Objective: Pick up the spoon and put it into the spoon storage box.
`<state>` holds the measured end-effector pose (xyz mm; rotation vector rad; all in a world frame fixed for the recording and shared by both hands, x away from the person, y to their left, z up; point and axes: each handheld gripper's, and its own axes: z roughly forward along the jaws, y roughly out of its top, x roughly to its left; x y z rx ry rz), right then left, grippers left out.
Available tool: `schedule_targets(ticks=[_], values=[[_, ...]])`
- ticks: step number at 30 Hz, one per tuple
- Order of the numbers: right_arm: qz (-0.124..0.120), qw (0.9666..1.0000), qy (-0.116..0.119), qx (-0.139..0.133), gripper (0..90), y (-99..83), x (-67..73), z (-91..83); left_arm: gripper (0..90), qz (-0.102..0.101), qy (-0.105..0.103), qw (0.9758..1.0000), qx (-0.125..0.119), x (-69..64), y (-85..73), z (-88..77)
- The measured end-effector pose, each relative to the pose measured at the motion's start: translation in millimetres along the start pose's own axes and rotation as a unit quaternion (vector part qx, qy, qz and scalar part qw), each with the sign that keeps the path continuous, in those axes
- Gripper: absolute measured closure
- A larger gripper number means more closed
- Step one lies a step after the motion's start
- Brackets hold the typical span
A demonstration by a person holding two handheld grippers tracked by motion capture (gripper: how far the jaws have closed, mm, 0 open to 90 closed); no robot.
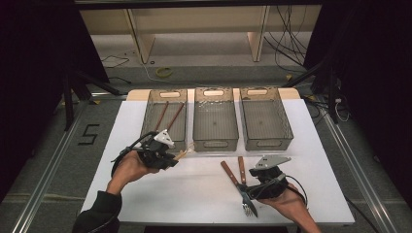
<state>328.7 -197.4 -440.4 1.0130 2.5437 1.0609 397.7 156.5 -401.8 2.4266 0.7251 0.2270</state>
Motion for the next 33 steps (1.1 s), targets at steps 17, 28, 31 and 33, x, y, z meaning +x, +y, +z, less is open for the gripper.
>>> schedule_targets(ticks=[17,28,31,33], values=[[0.000,1.0000,0.002,0.000,32.6,0.1,0.3,0.0,75.0,-0.024,0.007,0.9988,-0.042,10.0,56.2,7.8],[0.000,1.0000,0.002,-0.001,32.7,0.0,0.3,0.1,75.0,-0.038,0.008,0.9978,-0.055,20.7,70.1,15.8],[0.000,1.0000,0.000,0.000,32.6,-0.1,0.1,0.1,75.0,-0.045,0.009,0.9971,-0.061,23.5,73.6,16.6],[0.000,1.0000,0.000,0.000,32.7,0.0,0.1,0.1,75.0,-0.048,0.011,0.9969,-0.062,25.3,76.3,17.9]])
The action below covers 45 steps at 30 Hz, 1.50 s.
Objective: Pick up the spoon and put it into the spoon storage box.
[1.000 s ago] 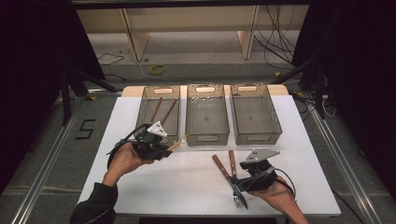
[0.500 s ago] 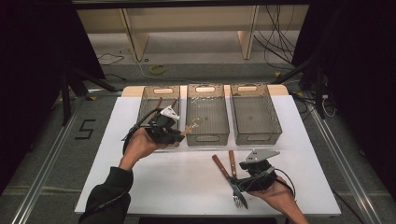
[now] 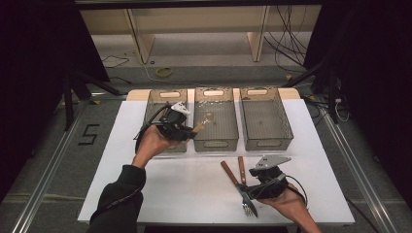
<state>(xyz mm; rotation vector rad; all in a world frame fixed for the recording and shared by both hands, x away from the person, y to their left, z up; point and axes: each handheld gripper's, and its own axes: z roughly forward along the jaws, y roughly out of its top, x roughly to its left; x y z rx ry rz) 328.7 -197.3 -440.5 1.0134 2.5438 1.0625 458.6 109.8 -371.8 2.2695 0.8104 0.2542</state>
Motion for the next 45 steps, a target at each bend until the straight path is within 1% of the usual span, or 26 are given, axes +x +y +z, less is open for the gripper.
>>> schedule_targets(ticks=[3,4,9,11,13,18,22,25,26,29,33,36,39,45], values=[[0.000,1.0000,0.000,0.000,32.7,-0.1,-0.1,-0.1,75.0,-0.003,0.001,1.0000,-0.004,2.6,4.3,3.3],[0.001,1.0000,0.000,-0.001,32.6,-0.1,-0.1,-0.2,75.0,-0.007,0.001,0.9999,-0.007,3.4,5.9,4.6],[0.001,1.0000,0.000,-0.001,32.7,-0.1,-0.4,0.1,75.0,-0.010,0.007,0.9999,-0.006,6.8,14.5,11.2],[0.001,1.0000,0.000,0.000,32.7,-0.2,-0.4,0.3,75.0,-0.007,0.008,0.9999,-0.003,8.2,17.7,14.0],[0.001,1.0000,0.001,0.000,32.7,-0.3,-0.4,0.3,74.9,-0.014,0.007,0.9999,-0.007,9.2,20.6,17.5],[0.002,1.0000,0.002,0.000,32.7,-0.5,-0.7,0.4,75.0,-0.013,0.011,0.9998,-0.003,11.2,26.8,25.0],[0.002,1.0000,0.002,0.000,32.7,-0.5,-0.6,0.4,75.0,-0.020,0.013,0.9997,-0.008,13.9,31.8,29.5],[0.001,1.0000,0.003,0.001,32.7,-0.6,-0.6,0.4,74.9,-0.026,0.016,0.9995,-0.009,18.5,34.9,34.0],[0.001,1.0000,0.003,0.001,32.7,-0.6,-0.6,0.4,74.9,-0.035,0.018,0.9991,-0.014,20.3,35.7,36.7],[0.000,1.0000,0.003,0.002,32.7,-0.7,-0.6,0.6,74.9,-0.044,0.017,0.9988,-0.011,26.4,37.5,43.5],[0.000,1.0000,0.003,0.003,32.7,-0.8,-1.0,0.8,74.9,-0.056,0.020,0.9981,-0.015,28.6,39.2,50.4],[0.002,1.0000,0.003,0.000,32.7,-1.0,-1.3,0.2,74.9,-0.057,0.020,0.9981,-0.010,28.8,39.8,55.9],[0.002,1.0000,0.003,0.001,32.7,-1.0,-1.2,0.2,74.9,-0.064,0.019,0.9977,-0.008,29.0,39.3,61.2],[0.000,1.0000,0.004,0.002,32.7,-1.1,-1.3,0.6,74.9,-0.071,0.017,0.9973,-0.007,30.6,36.7,66.9]])
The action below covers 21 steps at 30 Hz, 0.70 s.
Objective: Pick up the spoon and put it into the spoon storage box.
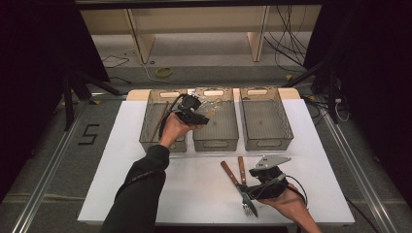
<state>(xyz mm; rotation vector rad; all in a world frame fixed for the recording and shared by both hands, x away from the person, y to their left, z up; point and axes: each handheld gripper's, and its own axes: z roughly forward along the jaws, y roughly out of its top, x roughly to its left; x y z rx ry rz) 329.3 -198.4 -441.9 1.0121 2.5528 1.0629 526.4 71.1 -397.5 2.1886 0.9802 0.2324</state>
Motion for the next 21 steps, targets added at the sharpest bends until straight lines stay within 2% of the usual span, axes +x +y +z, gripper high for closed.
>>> schedule_targets(ticks=[2,12,21], values=[[0.000,1.0000,0.000,0.000,32.7,-0.1,-0.2,0.0,74.9,-0.008,-0.003,1.0000,-0.003,-0.3,-0.3,1.2],[0.000,1.0000,0.000,0.001,32.7,-0.2,-0.1,0.0,74.8,-0.004,-0.007,1.0000,0.003,-4.1,1.0,6.4],[0.000,1.0000,0.000,0.001,32.7,-0.4,0.0,-0.1,74.7,-0.012,-0.010,0.9998,0.008,-5.0,-3.0,14.1]])
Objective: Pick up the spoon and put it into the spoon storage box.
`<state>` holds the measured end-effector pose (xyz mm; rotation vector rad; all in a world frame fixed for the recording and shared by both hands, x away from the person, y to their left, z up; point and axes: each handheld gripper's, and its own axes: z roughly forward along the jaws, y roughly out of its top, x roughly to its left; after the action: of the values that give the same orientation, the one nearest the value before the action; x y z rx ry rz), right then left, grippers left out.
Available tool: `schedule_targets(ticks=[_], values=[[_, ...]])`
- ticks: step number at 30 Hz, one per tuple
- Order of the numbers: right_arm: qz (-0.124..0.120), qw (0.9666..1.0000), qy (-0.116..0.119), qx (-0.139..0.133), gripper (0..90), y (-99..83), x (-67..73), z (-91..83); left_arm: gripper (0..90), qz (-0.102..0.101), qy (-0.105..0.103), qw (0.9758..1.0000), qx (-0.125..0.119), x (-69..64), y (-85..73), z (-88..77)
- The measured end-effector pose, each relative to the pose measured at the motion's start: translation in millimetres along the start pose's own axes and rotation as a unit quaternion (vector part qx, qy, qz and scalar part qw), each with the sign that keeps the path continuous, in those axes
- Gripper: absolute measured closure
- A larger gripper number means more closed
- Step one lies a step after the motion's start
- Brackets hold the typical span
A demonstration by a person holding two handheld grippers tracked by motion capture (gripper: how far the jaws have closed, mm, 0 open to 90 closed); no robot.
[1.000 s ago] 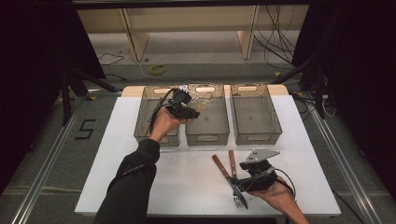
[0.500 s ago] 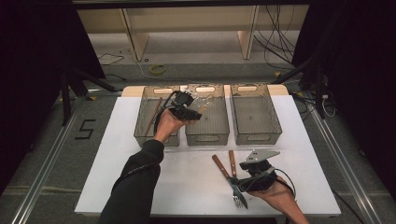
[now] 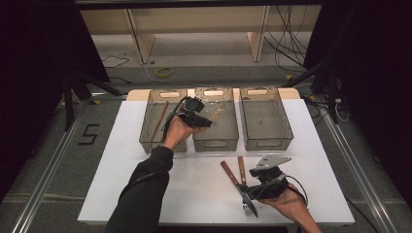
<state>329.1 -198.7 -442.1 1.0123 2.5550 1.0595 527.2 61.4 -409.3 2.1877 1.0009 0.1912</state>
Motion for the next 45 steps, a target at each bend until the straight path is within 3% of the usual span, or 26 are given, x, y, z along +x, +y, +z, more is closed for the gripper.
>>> schedule_targets(ticks=[5,10,12,16,20,23,27,29,30,32,35,41,45], values=[[0.000,1.0000,0.000,0.001,32.7,0.0,0.0,0.1,74.5,-0.001,-0.002,1.0000,0.008,-0.6,-1.6,3.2],[0.001,1.0000,0.000,0.000,32.7,0.0,0.1,0.0,71.6,-0.010,-0.004,0.9999,0.002,0.5,-3.0,4.3],[0.001,1.0000,0.000,-0.001,32.7,0.0,-0.2,-0.3,62.4,-0.020,-0.012,0.9997,-0.004,0.8,-2.4,1.9],[0.003,1.0000,-0.001,-0.001,32.7,0.2,-0.3,-1.0,46.5,-0.021,-0.018,0.9992,-0.029,0.3,-2.6,-10.5],[0.002,1.0000,0.000,-0.003,32.2,3.4,1.9,0.5,37.2,-0.016,-0.021,0.9987,-0.044,-1.6,-9.5,-23.1],[-0.001,1.0000,0.001,-0.003,32.0,5.4,4.6,1.0,31.4,-0.024,-0.027,0.9970,-0.068,-2.5,-19.1,-32.5],[0.002,1.0000,0.002,-0.001,32.0,6.7,4.0,1.7,27.4,-0.021,-0.035,0.9953,-0.087,-5.0,-37.0,-42.2],[0.002,1.0000,0.003,0.001,32.1,7.6,4.7,1.9,25.2,-0.026,-0.051,0.9935,-0.099,-6.4,-47.1,-46.5],[0.001,1.0000,0.004,0.002,32.0,8.2,5.1,2.2,24.7,-0.024,-0.062,0.9923,-0.105,-8.1,-53.0,-47.8],[0.001,1.0000,0.003,0.004,32.1,9.6,5.3,2.3,24.4,-0.013,-0.061,0.9922,-0.108,-12.3,-63.6,-51.3],[0.000,1.0000,0.004,0.006,33.0,11.9,5.2,2.5,24.4,-0.013,-0.069,0.9899,-0.123,-17.7,-79.4,-56.7],[-0.005,0.9997,0.000,0.024,33.6,17.8,5.6,6.7,22.2,0.014,-0.065,0.9905,-0.120,-28.3,-100.6,-65.3],[-0.005,0.9993,0.004,0.037,34.4,21.7,5.7,10.4,21.5,0.011,-0.070,0.9901,-0.121,-32.3,-115.5,-74.4]])
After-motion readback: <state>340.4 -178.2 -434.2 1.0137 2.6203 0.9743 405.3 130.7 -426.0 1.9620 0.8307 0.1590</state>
